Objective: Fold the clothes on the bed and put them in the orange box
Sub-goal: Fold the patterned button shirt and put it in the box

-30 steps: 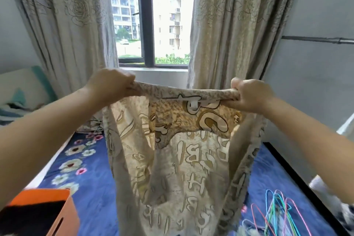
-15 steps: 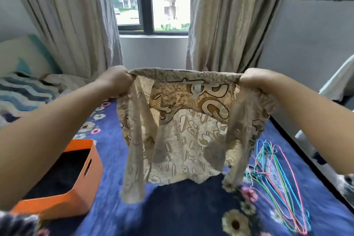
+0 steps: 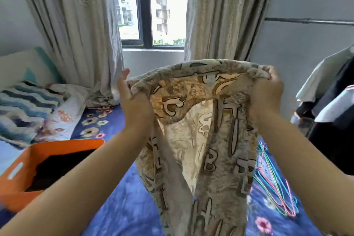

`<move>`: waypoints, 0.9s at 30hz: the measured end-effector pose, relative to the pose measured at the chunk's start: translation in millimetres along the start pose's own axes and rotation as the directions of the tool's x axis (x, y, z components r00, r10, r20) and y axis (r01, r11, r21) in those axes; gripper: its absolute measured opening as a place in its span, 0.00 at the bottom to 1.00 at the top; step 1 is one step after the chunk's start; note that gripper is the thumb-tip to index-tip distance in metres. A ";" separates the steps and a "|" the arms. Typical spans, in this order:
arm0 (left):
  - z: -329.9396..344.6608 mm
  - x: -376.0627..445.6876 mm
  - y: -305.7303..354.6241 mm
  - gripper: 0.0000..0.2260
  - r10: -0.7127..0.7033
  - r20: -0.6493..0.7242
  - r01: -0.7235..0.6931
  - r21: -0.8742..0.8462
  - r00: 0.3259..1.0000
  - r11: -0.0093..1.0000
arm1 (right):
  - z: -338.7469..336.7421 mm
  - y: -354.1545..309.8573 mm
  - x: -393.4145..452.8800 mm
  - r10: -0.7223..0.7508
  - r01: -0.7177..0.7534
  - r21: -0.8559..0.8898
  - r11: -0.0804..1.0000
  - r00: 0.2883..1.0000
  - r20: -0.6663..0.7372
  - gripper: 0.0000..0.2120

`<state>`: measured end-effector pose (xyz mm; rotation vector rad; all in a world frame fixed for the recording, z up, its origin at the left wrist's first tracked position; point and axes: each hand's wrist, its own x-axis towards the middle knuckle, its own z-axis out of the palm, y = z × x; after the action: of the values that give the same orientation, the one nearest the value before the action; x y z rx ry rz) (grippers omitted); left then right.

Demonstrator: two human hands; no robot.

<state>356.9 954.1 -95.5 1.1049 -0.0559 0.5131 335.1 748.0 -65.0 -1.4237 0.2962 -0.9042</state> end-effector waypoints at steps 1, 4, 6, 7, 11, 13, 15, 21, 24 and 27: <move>-6.2 -2.5 -3.2 0.18 0.116 0.036 -0.120 0.112 0.993 0.986 | 0.8 1.9 -5.5 -0.077 0.076 -0.057 0.995 0.997 -0.008 0.05; -22.0 -6.4 -17.6 0.22 0.316 0.159 -0.353 0.435 0.935 0.828 | 7.4 15.7 -12.1 -0.161 0.169 -0.218 0.961 0.986 0.054 0.09; -27.7 -6.6 -28.9 0.25 0.342 0.221 -0.407 0.532 0.913 0.743 | 11.7 34.3 -12.1 -0.155 0.198 -0.340 0.919 0.976 0.150 0.09; -29.2 -2.9 -39.7 0.25 0.312 0.244 -0.396 0.569 0.918 0.721 | 15.2 48.9 -8.4 -0.118 0.189 -0.385 0.903 0.973 0.200 0.10; -31.9 27.7 -92.1 0.24 0.156 0.267 -0.303 0.695 0.951 0.652 | 41.0 109.4 16.7 0.084 0.111 -0.548 0.829 0.944 0.318 0.13; -29.5 47.6 -125.9 0.24 0.091 0.274 -0.273 0.757 0.958 0.593 | 58.2 147.1 34.4 0.168 0.090 -0.608 0.789 0.920 0.353 0.15; -27.2 71.3 -165.5 0.25 -0.042 0.216 -0.161 0.833 0.975 0.529 | 77.6 192.2 53.6 0.268 0.059 -0.663 0.746 0.885 0.381 0.17; -40.6 170.6 -299.8 0.33 -0.377 0.168 0.032 0.882 0.911 0.471 | 132.6 345.8 119.1 0.536 -0.031 -0.688 0.725 0.653 0.535 0.36; -70.4 184.4 -365.1 0.46 -0.658 0.079 0.169 0.937 0.749 0.304 | 130.6 423.8 128.6 0.696 -0.165 -0.737 0.655 0.510 0.505 0.40; -115.3 145.4 -428.0 0.37 -0.813 -0.040 0.114 0.993 0.581 0.032 | 99.7 498.7 96.4 0.823 -0.136 -0.851 0.507 0.371 0.431 0.13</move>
<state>642.0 959.3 -464.6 2.4138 0.1892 -0.7063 643.4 700.1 -478.1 -2.1124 0.3744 0.6340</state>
